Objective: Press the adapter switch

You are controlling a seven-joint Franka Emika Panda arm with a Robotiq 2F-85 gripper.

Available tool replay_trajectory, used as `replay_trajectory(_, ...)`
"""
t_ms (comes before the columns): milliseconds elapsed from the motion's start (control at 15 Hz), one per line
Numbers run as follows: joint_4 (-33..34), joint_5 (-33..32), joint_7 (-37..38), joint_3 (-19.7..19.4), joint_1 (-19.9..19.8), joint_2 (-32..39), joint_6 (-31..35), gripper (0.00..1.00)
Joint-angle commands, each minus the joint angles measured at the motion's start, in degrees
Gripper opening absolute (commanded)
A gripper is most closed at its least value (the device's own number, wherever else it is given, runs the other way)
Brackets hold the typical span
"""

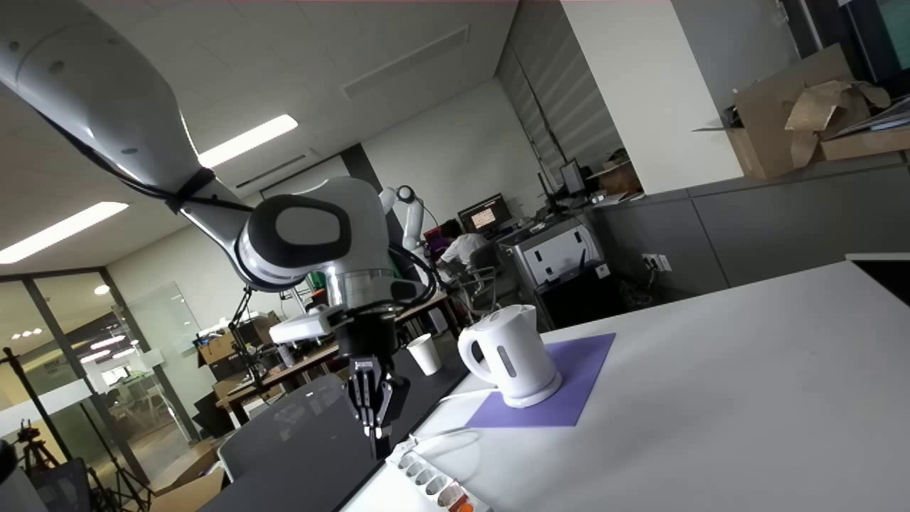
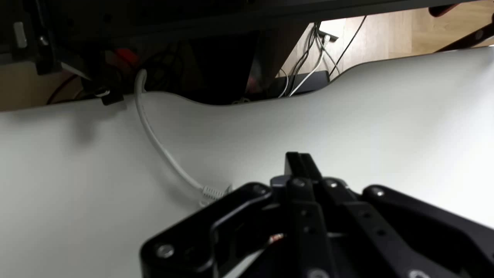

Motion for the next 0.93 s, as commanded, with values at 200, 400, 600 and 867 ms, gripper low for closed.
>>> replay_trajectory(200,1.8,0.3,0.1,0.9,-1.0,3.4,-0.3,0.01)
replay_trajectory(400,2.1,0.3,0.1,0.9,-1.0,3.4,-0.6,0.01)
replay_trajectory(600,2.2,0.3,0.1,0.9,-1.0,3.4,-0.6,0.01)
replay_trajectory(867,1.4,0.9,0.1,1.2,-1.0,5.4,3.8,0.00)
